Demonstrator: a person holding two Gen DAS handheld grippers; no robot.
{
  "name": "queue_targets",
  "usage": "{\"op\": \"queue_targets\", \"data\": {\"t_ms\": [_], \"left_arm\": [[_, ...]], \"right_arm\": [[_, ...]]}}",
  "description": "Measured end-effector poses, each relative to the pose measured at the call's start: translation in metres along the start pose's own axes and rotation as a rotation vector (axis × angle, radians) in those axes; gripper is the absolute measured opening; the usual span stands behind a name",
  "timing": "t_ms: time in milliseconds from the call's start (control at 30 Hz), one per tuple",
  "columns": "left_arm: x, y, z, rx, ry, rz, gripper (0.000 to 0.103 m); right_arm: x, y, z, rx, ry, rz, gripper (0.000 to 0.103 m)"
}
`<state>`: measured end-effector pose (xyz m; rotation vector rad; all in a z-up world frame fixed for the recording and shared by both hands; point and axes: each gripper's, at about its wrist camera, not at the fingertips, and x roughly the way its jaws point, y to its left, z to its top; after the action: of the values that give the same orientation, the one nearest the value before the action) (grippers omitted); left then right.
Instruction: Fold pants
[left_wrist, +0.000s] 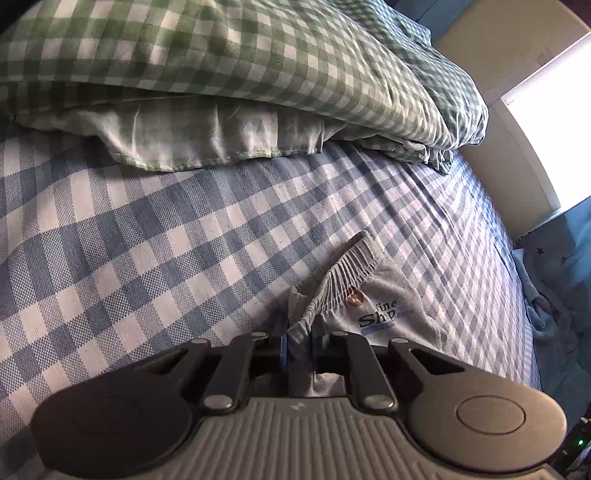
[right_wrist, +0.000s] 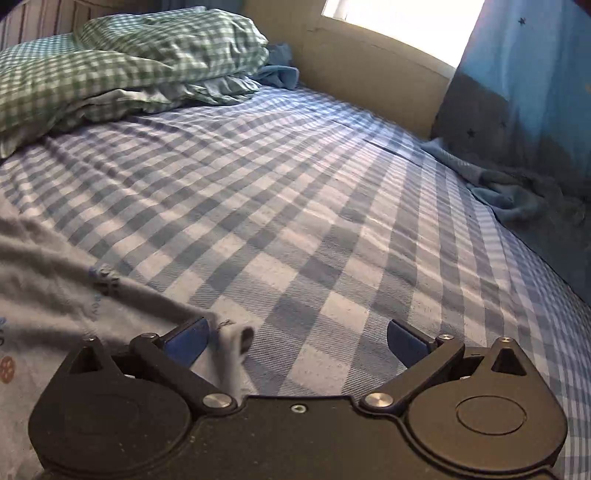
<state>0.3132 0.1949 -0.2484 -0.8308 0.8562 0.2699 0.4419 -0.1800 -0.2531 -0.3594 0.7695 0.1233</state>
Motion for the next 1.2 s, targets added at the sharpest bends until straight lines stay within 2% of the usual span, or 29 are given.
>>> {"op": "queue_targets", "data": {"t_ms": [100, 267, 400, 433, 533, 667, 800, 933, 1033, 1200], "left_arm": [[-0.005, -0.008, 0.001, 0.021, -0.005, 0.013, 0.012], [-0.008, -0.013, 0.001, 0.04, -0.011, 0.034, 0.012], [-0.011, -0.019, 0.0, 0.081, -0.017, 0.048, 0.011], [-0.013, -0.021, 0.0, 0.095, -0.022, 0.049, 0.011], [-0.02, -0.03, 0.001, 0.135, -0.036, 0.042, 0.01], [-0.042, -0.053, 0.002, 0.177, -0.074, 0.005, 0.01], [-0.07, -0.101, -0.011, 0.34, -0.134, -0.043, 0.01], [-0.099, -0.167, -0.042, 0.551, -0.178, -0.123, 0.01], [-0.121, -0.219, -0.081, 0.739, -0.186, -0.208, 0.01], [-0.142, -0.28, -0.165, 1.013, -0.133, -0.324, 0.011]], "right_arm": [[-0.024, 0.0, 0.009, 0.003, -0.047, 0.003, 0.096], [-0.078, 0.024, -0.004, -0.071, -0.1, 0.124, 0.1], [-0.074, 0.058, -0.037, -0.259, -0.023, 0.147, 0.1], [-0.073, 0.06, -0.043, -0.261, -0.034, 0.138, 0.1], [-0.075, 0.047, -0.037, -0.145, -0.025, 0.127, 0.1], [-0.1, 0.025, -0.034, -0.092, -0.071, 0.106, 0.1], [-0.134, -0.005, -0.044, -0.038, -0.099, 0.075, 0.1], [-0.163, -0.04, -0.061, 0.059, -0.106, 0.05, 0.1], [-0.182, -0.068, -0.082, 0.119, -0.099, 0.01, 0.101], [-0.209, -0.121, -0.124, 0.216, -0.07, -0.042, 0.101]]}}
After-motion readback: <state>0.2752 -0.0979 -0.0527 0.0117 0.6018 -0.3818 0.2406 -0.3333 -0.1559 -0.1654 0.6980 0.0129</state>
